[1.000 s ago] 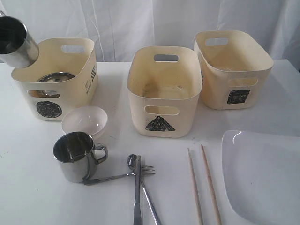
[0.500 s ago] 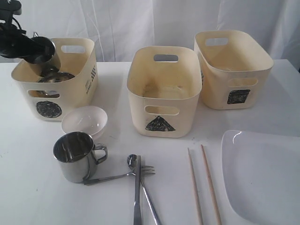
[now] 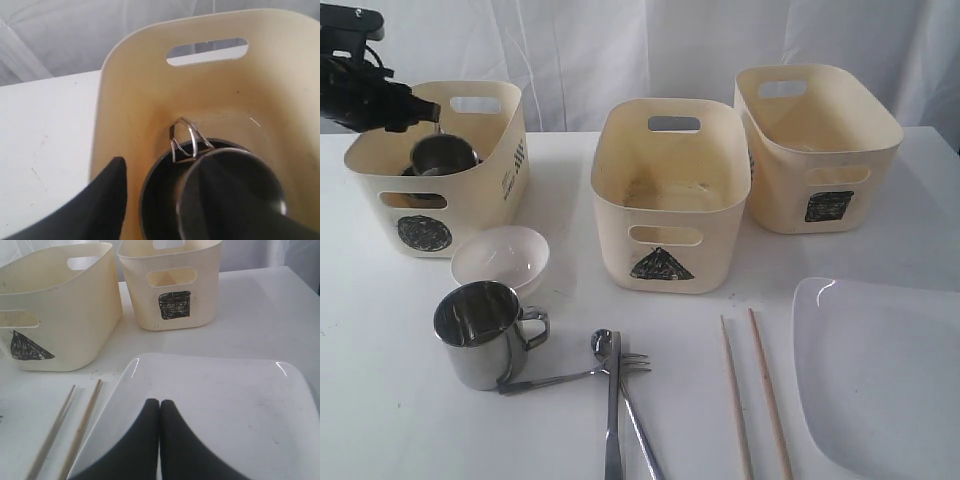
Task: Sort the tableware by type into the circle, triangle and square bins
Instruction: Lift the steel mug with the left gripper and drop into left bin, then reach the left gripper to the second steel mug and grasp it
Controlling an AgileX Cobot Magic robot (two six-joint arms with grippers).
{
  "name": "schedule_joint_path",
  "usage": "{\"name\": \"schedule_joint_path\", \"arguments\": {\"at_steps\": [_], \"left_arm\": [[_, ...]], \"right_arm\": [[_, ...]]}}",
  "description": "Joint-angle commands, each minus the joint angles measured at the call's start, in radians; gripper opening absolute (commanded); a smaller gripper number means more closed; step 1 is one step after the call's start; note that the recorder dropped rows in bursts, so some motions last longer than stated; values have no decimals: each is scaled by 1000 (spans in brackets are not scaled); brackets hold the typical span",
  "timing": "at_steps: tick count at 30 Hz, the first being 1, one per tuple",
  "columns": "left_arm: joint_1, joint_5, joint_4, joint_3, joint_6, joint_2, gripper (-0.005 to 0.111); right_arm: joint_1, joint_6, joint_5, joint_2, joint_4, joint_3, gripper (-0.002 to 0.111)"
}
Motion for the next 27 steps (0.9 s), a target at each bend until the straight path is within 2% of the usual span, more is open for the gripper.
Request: {"name": "schedule_joint_path", "arguments": {"at_steps": [1, 4, 6, 9, 17, 19, 24, 27], "left_arm": [[-5, 169, -12, -4, -16, -131, 41], [-5, 324, -12, -2, -16, -226, 33], [-5, 414, -35, 10, -29, -289, 32], [-5, 443, -116, 80, -24, -385, 32], [-5, 517, -199, 339, 32, -636, 32], [-5, 522, -248, 418, 83, -693, 37], [-7, 526, -376, 503, 156, -702, 59], [-42, 528, -445, 544, 225, -695, 59]], "right_arm": [[-5, 2, -5, -3, -2, -2, 0], [-5, 2, -5, -3, -2, -2, 0], [-5, 2, -5, -3, -2, -2, 0], [-5, 2, -5, -3, -2, -2, 0], [-5, 2, -5, -3, -2, -2, 0], [-5, 2, -5, -3, -2, -2, 0], [-5, 2, -5, -3, -2, -2, 0], [-5, 2, -5, -3, -2, -2, 0]]}}
